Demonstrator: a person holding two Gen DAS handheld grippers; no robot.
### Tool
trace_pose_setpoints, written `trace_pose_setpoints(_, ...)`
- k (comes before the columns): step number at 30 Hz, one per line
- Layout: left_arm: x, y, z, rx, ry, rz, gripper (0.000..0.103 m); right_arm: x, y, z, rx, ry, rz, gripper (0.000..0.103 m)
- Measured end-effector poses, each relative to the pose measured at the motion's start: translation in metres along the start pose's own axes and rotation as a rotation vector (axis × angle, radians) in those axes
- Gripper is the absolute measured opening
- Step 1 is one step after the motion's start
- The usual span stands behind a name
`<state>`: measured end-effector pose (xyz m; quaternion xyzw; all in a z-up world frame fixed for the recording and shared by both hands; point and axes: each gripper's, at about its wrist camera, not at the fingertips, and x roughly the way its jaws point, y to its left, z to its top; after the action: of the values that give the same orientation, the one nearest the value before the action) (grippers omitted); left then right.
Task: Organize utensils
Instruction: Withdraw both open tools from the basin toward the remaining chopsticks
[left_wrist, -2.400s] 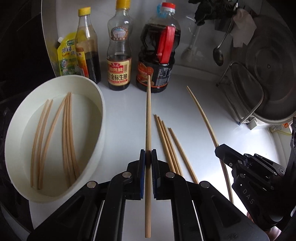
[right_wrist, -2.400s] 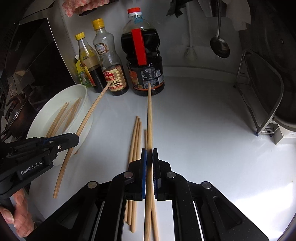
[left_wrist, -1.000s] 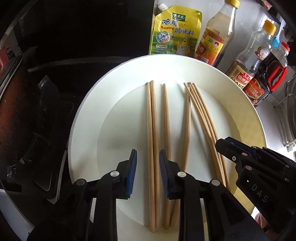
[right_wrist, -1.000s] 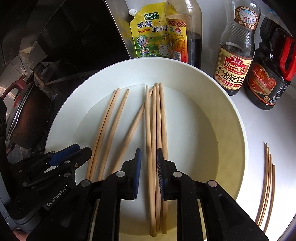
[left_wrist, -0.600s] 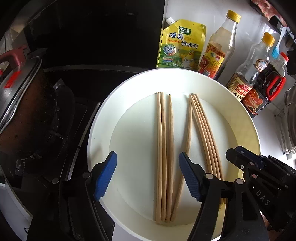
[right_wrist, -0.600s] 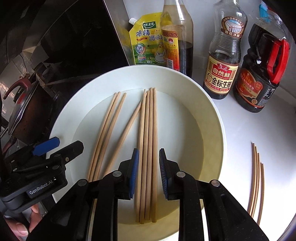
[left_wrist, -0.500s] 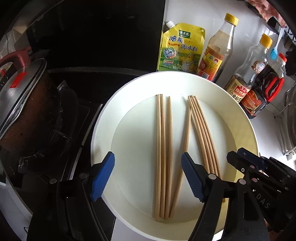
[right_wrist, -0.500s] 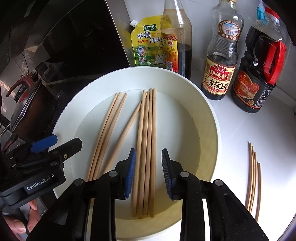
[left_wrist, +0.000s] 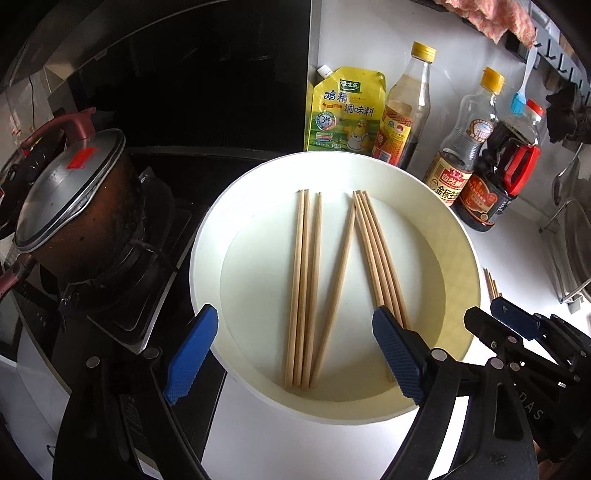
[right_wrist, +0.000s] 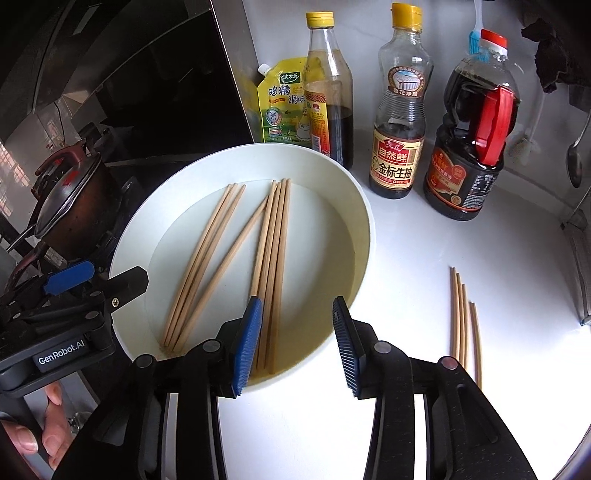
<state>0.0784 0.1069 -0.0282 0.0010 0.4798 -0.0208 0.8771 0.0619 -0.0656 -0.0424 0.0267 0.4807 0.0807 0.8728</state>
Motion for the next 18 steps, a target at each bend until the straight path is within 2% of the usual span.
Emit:
trace_pose_setpoints(3, -0.008, -0.012, -0.008, 0.011, -0.005, -0.007, 0.09, -0.012, -0.008, -0.01, -0.003, -0.013, -0.017, 0.041)
trace_pose_setpoints(18, -0.028, -0.101, -0.037, 0.109, -0.021, -0.082, 0.094, -0.07, -0.087, -0.064, 0.083, -0.052, -0.15, 0.048)
